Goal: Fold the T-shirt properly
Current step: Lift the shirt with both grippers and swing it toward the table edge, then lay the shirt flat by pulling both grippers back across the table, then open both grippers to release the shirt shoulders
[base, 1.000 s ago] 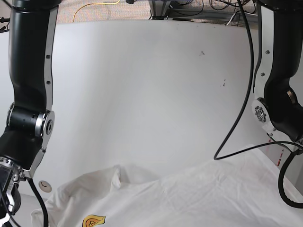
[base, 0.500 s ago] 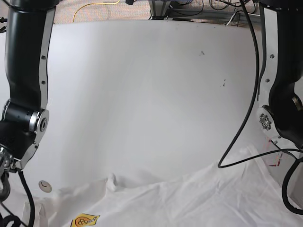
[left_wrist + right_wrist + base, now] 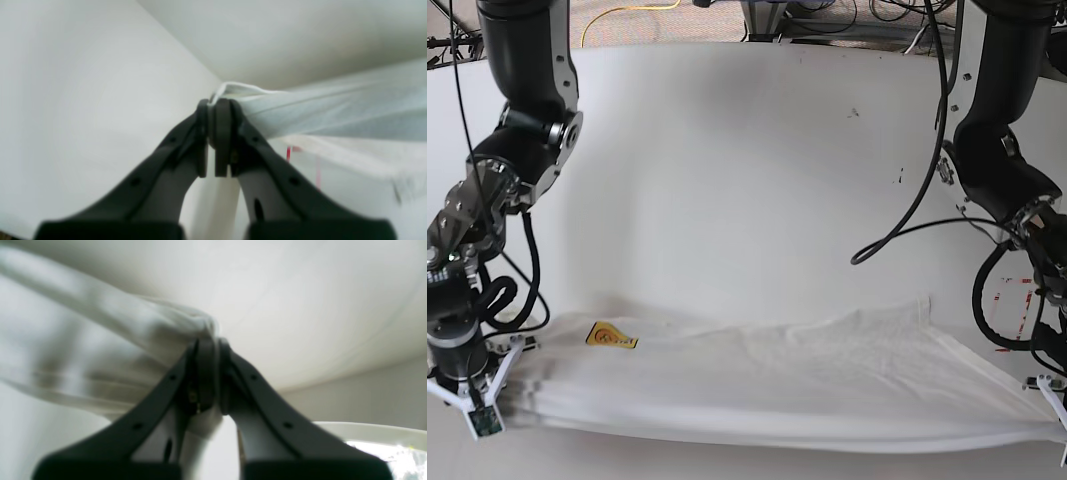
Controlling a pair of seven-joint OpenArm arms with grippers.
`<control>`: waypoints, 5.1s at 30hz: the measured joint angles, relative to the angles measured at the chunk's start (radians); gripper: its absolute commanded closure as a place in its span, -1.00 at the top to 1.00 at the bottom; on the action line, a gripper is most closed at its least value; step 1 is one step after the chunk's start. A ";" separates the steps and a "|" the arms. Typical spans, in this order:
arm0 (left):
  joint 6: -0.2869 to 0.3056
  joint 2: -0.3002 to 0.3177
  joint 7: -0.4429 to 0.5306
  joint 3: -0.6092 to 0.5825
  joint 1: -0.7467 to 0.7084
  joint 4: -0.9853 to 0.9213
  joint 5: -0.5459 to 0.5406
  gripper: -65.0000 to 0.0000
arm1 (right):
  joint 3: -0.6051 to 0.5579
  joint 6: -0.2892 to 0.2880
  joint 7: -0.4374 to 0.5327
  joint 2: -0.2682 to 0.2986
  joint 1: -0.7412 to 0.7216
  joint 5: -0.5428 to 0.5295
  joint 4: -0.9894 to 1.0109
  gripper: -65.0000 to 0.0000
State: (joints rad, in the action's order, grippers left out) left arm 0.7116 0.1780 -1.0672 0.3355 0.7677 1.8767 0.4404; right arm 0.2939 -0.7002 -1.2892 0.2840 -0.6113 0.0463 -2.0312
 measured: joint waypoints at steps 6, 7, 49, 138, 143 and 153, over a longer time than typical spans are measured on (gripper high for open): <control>-0.004 0.006 -0.064 0.002 -0.204 0.103 -0.011 -1.00 | 0.124 -0.006 0.001 -0.071 0.213 -0.025 0.003 -1.00; -0.002 0.006 -0.068 0.002 -0.237 0.111 -0.013 -1.00 | 0.138 -0.007 -0.003 -0.080 0.239 -0.023 0.004 -1.00; -0.003 0.017 0.100 0.214 -1.005 -0.031 -0.012 -1.00 | 0.239 -0.006 0.080 -0.282 0.930 -0.002 0.011 -0.99; -0.005 0.102 0.142 -0.026 -0.483 -0.494 -0.149 0.38 | 0.238 -0.001 0.209 -0.332 1.013 0.010 0.037 -0.51; -0.006 0.103 0.145 -0.004 -0.481 -0.414 -0.202 0.38 | 0.241 0.000 0.215 -0.352 1.011 0.013 0.035 0.32; -0.006 0.100 0.140 0.112 -0.595 -0.223 -0.345 0.38 | 0.245 0.000 0.270 -0.358 0.980 -0.039 0.017 0.88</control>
State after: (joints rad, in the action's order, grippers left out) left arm 0.7059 0.2779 -0.9268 0.4473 0.1722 1.6539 0.0956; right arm 0.5388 -0.6998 -1.0195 -0.0738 0.3687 0.0071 -2.0140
